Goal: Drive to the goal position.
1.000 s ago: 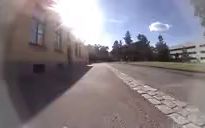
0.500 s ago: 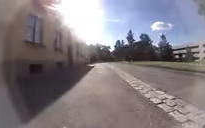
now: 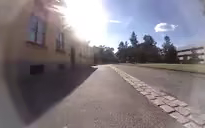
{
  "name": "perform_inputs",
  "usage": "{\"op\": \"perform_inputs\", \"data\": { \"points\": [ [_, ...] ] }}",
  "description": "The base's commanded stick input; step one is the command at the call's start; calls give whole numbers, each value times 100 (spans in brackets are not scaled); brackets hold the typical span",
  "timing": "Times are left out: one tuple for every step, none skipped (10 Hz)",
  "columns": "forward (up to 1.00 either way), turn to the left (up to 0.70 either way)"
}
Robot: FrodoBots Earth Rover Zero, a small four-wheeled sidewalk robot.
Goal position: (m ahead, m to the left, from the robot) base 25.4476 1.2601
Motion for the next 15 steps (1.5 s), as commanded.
{"op": "perform_inputs", "data": {
  "points": [
    [100, 0],
    [100, 0],
    [100, 0],
    [100, 0],
    [100, 0],
    [100, 0],
    [100, 0],
    [100, 0],
    [100, 0],
    [100, 0],
    [100, 0],
    [100, 0],
    [100, 0],
    [100, 0],
    [100, 0]
  ]
}}
